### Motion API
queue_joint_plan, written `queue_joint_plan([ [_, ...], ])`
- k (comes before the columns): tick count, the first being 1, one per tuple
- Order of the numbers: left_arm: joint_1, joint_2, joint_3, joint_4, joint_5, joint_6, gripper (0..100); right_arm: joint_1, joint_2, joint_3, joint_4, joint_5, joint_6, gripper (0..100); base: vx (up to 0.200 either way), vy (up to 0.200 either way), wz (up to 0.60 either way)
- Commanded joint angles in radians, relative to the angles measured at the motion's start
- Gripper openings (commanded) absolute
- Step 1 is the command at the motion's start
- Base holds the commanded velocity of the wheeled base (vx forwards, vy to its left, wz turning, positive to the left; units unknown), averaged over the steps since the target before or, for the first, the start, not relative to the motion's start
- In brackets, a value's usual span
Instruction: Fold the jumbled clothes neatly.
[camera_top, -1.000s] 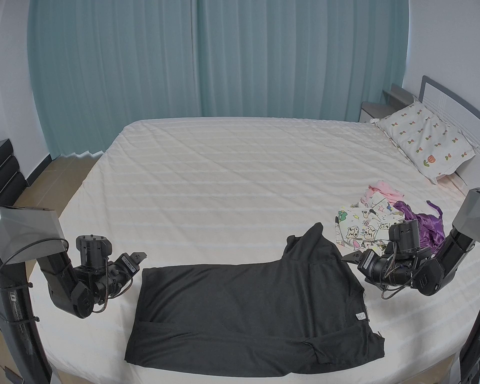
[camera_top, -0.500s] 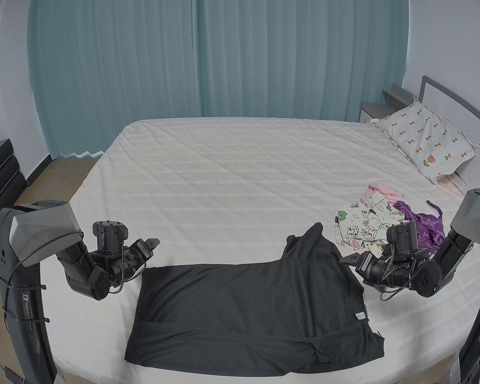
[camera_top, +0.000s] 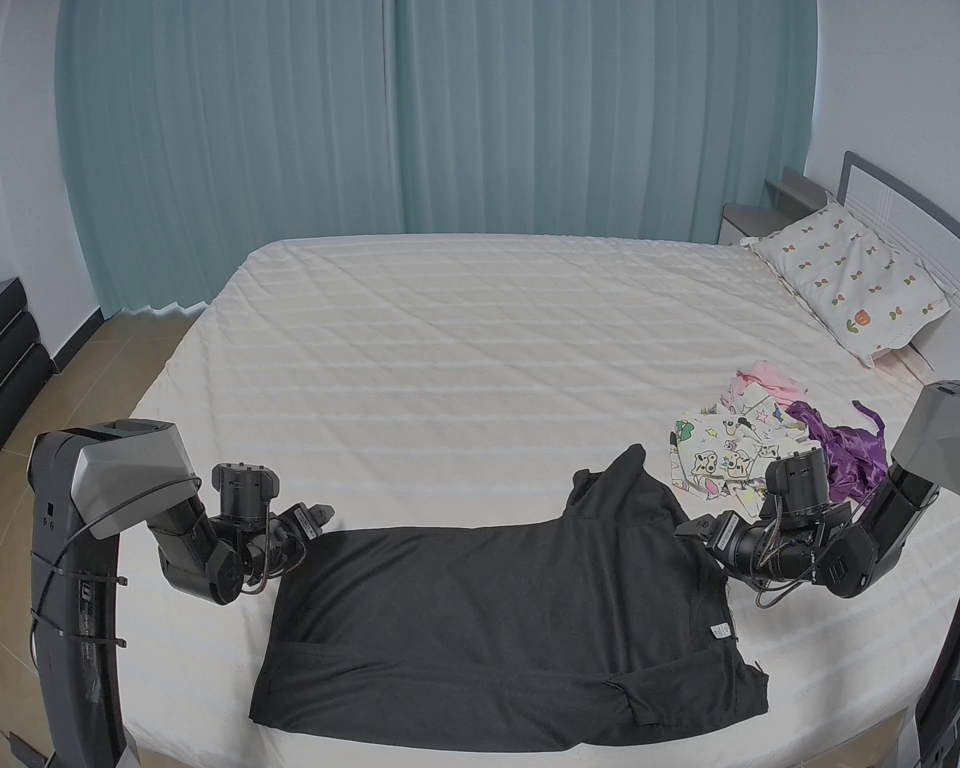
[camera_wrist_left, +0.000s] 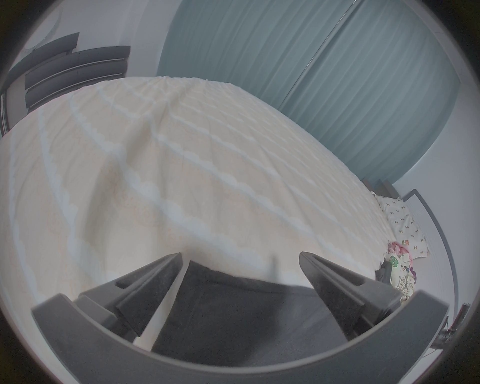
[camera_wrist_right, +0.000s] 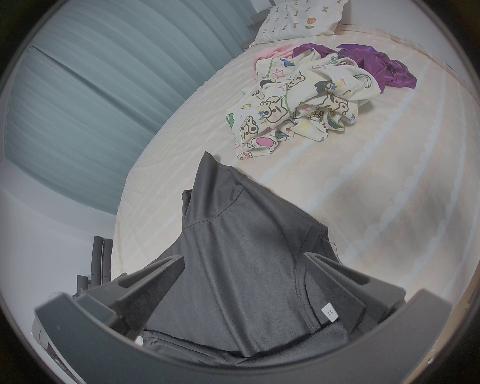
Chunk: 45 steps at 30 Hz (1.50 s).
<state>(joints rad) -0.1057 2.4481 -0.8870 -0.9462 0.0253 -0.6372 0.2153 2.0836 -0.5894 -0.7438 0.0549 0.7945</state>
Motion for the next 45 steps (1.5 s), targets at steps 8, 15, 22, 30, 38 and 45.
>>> queue_joint_plan([
  [8,-0.002,-0.009,0.037,-0.002,0.001,-0.009,0,0.004,0.009,-0.001,0.0,0.002,0.002,100,0.0,0.0,0.0],
  [15,0.014,0.002,0.025,-0.011,0.002,-0.012,0,0.003,0.006,-0.024,-0.002,0.002,0.0,100,0.0,0.0,0.0],
  [22,0.02,-0.037,0.022,-0.014,0.013,-0.137,0,-0.002,0.095,-0.185,0.027,0.003,-0.104,100,0.0,0.0,0.0],
  [30,0.063,-0.054,0.033,-0.014,0.022,-0.157,0,-0.027,0.242,-0.402,0.104,0.006,-0.236,100,0.0,0.0,0.0],
  [38,0.07,-0.043,0.043,-0.011,0.03,-0.159,0,-0.045,0.358,-0.535,0.121,0.033,-0.314,100,0.0,0.0,0.0],
  [45,0.07,-0.041,0.042,-0.013,0.03,-0.159,0,-0.044,0.431,-0.63,0.11,0.045,-0.38,100,0.0,0.0,0.0],
])
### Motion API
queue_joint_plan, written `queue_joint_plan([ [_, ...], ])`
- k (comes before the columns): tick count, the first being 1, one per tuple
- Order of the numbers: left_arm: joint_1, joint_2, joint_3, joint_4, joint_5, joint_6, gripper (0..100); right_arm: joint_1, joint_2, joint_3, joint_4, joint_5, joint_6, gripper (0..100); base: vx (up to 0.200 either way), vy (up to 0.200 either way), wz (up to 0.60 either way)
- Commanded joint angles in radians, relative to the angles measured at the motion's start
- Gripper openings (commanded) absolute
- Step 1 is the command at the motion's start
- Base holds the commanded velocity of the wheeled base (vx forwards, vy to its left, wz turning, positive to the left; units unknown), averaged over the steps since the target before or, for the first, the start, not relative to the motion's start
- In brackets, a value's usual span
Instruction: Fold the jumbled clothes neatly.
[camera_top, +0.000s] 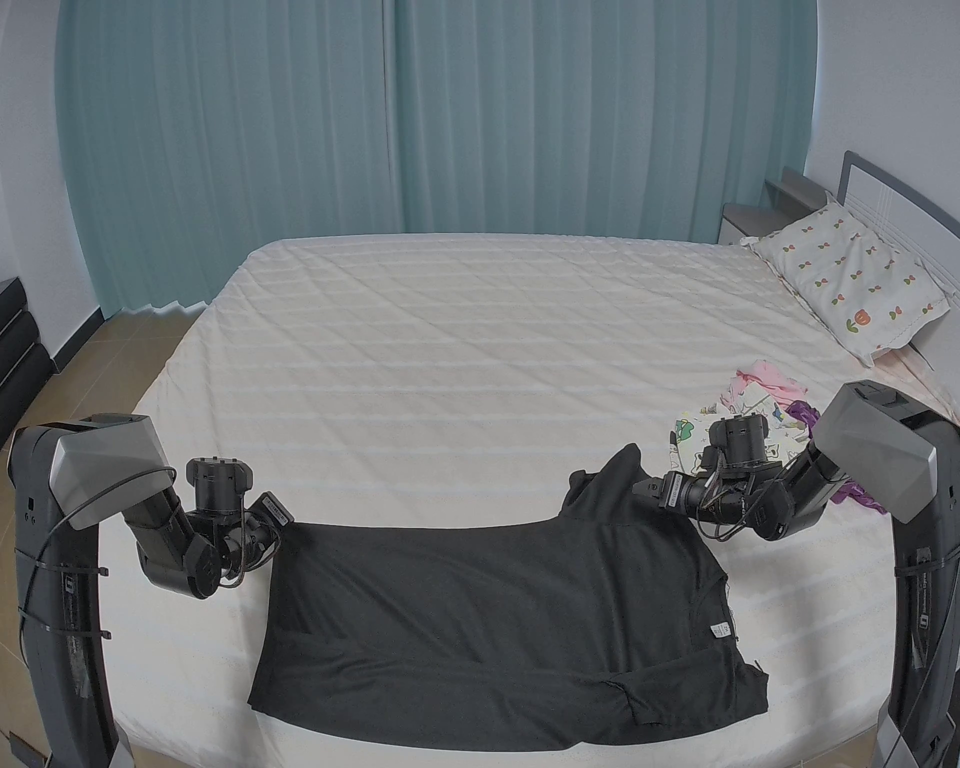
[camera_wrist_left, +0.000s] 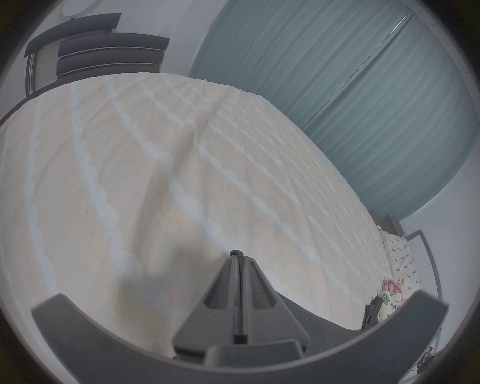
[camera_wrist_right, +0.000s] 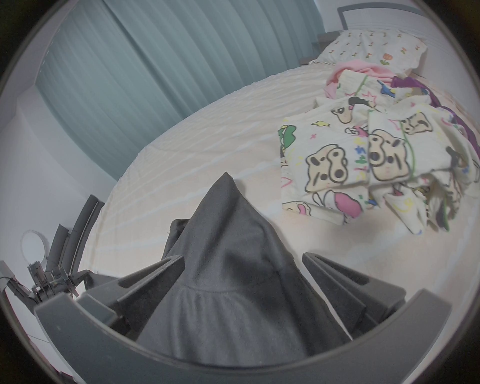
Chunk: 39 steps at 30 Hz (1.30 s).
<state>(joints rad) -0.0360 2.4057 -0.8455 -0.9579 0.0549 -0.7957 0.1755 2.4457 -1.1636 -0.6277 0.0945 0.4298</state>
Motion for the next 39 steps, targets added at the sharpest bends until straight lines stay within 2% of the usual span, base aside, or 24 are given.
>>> queue_joint_plan([
  [1,0.001,0.003,0.0,-0.001,0.0,0.0,0,-0.005,0.072,-0.064,-0.006,0.011,-0.017,100,0.0,0.0,0.0],
  [6,-0.002,0.009,0.0,-0.001,0.0,0.0,0,-0.016,0.076,-0.065,-0.009,0.076,-0.002,100,0.0,0.0,0.0],
  [9,-0.001,0.013,-0.004,-0.001,0.0,0.0,0,-0.016,0.093,-0.073,-0.01,0.088,0.001,100,0.0,0.0,0.0],
  [10,-0.001,0.015,-0.004,-0.001,0.0,0.0,0,-0.016,0.099,-0.074,-0.015,0.09,0.003,0,0.0,0.0,0.0],
  [26,0.002,0.016,-0.01,-0.001,0.002,-0.011,0,-0.042,0.035,0.044,-0.167,0.088,0.058,0,0.0,0.0,0.0],
  [33,0.024,-0.008,-0.013,-0.001,0.0,-0.025,0,-0.07,-0.047,0.214,-0.314,0.102,0.061,0,0.0,0.0,0.0],
  [39,0.031,-0.011,-0.015,-0.002,-0.001,-0.026,0,-0.082,-0.059,0.279,-0.417,0.114,0.095,0,0.0,0.0,0.0],
])
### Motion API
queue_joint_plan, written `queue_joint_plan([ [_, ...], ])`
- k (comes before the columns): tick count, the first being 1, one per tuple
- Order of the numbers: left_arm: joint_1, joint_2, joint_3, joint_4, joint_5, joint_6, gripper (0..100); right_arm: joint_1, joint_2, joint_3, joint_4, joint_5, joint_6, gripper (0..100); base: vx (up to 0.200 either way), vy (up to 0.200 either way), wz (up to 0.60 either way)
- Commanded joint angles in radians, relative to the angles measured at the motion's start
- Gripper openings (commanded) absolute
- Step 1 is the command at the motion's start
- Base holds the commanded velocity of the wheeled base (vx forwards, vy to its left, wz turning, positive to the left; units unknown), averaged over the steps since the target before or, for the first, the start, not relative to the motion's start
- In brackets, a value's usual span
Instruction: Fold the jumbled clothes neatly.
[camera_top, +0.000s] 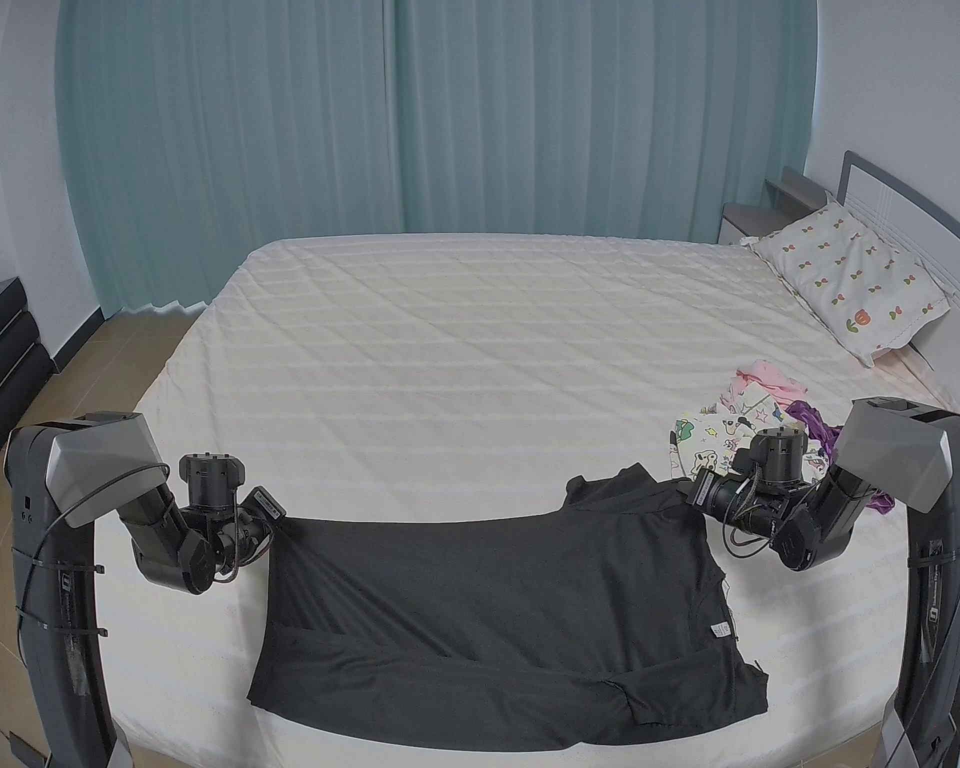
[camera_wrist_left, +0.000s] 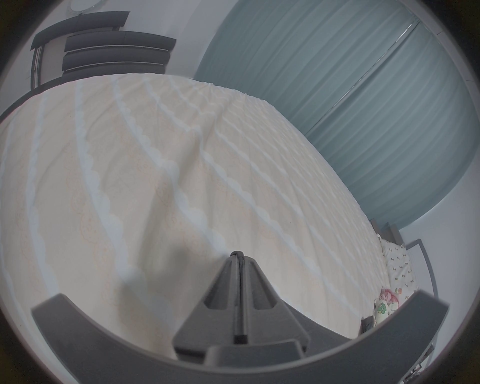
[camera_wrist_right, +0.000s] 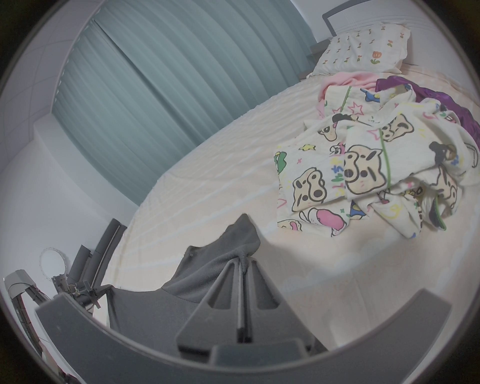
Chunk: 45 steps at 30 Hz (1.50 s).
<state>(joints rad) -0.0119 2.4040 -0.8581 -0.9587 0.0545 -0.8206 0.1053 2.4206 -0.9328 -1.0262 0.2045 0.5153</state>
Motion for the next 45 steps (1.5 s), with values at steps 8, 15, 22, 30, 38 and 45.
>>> queue_joint_plan([
  [8,0.006,-0.048,0.016,-0.003,-0.013,-0.003,0,-0.042,-0.08,0.118,-0.054,0.046,0.011,0,0.0,0.0,0.0],
  [15,0.0,-0.06,0.057,-0.077,-0.038,-0.002,0,-0.062,-0.101,0.15,-0.083,0.064,0.017,0,0.0,0.0,0.0],
  [22,0.0,-0.06,0.122,-0.189,-0.114,0.006,0,-0.079,-0.094,0.166,-0.086,0.062,0.022,0,0.0,0.0,0.0],
  [30,0.007,-0.057,0.122,-0.192,-0.116,0.018,0,-0.087,-0.114,0.215,-0.095,0.07,0.022,0,0.0,0.0,0.0],
  [38,0.01,-0.085,0.137,-0.189,-0.116,0.04,0,-0.099,-0.137,0.371,-0.247,0.127,0.019,0,0.0,0.0,0.0],
  [45,0.01,-0.129,0.177,-0.186,-0.116,0.09,0,-0.113,-0.176,0.456,-0.293,0.144,0.008,0,0.0,0.0,0.0],
])
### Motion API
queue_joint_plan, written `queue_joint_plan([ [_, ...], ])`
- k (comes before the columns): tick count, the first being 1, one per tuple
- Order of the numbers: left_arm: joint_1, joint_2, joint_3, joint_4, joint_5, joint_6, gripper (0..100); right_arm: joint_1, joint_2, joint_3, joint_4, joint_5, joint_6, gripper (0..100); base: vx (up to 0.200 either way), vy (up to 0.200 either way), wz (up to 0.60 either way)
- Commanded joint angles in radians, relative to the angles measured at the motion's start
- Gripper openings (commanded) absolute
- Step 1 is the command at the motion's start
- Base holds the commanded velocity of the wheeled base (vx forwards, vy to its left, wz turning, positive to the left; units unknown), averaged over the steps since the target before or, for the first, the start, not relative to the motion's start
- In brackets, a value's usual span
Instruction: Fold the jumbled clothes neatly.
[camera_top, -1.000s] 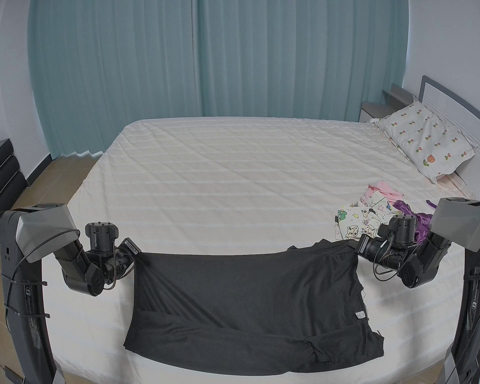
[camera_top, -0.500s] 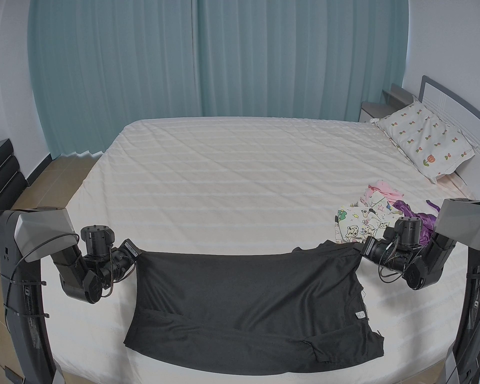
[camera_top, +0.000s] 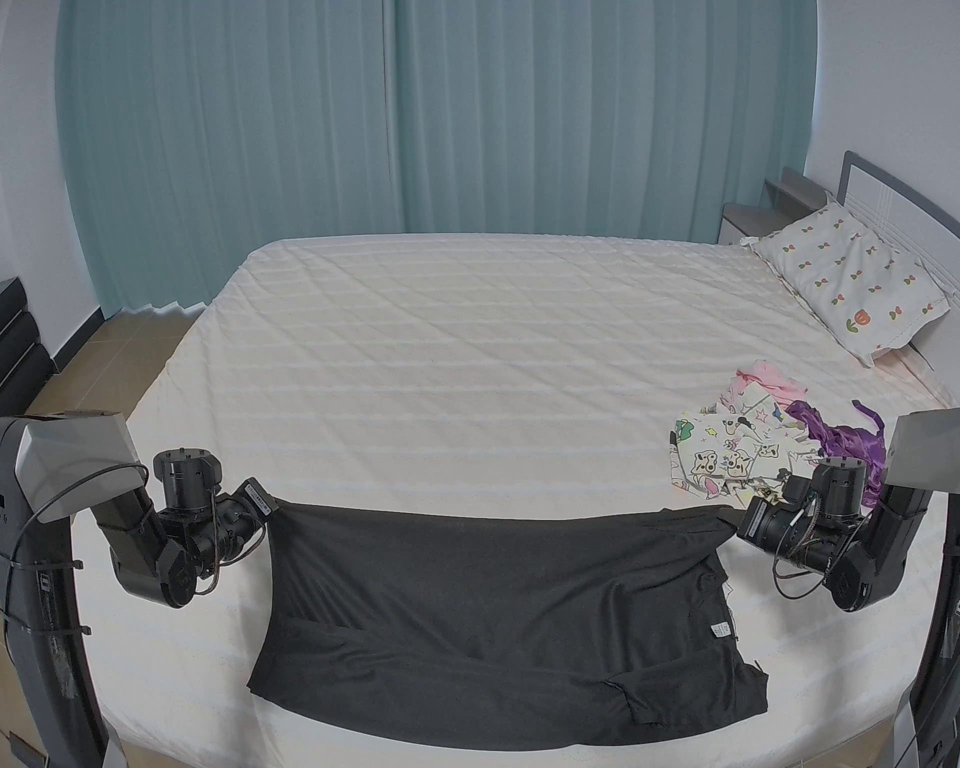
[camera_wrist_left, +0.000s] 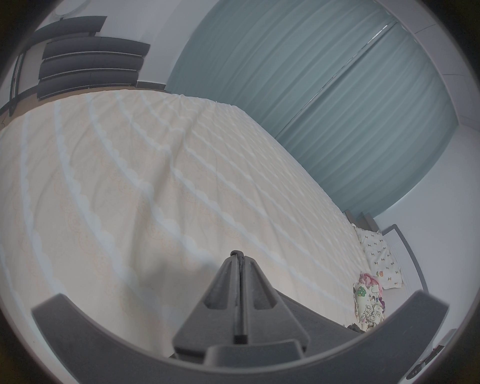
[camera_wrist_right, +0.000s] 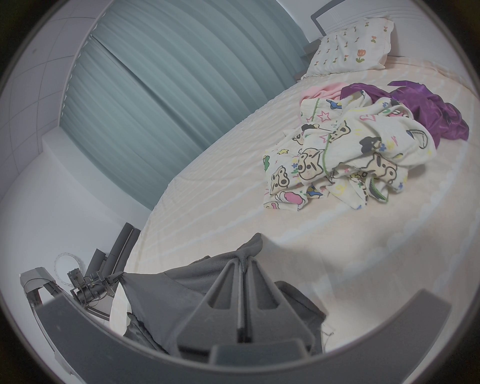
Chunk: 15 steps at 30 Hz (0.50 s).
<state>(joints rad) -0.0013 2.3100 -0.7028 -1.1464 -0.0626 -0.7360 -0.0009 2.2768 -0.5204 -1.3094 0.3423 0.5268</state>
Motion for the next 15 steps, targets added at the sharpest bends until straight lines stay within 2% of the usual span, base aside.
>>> queue_joint_plan([
  [1,0.0,-0.041,0.037,-0.001,0.001,0.007,0,-0.007,-0.042,0.062,-0.013,0.01,-0.007,0,0.0,0.0,0.0],
  [9,0.03,-0.072,0.092,-0.003,0.001,0.044,0,-0.007,-0.06,0.151,-0.057,0.03,-0.054,0,0.0,0.0,0.0],
  [15,0.03,-0.063,0.175,-0.007,-0.019,0.099,0,-0.008,-0.051,0.246,-0.085,0.041,-0.133,0,0.0,0.0,0.0],
])
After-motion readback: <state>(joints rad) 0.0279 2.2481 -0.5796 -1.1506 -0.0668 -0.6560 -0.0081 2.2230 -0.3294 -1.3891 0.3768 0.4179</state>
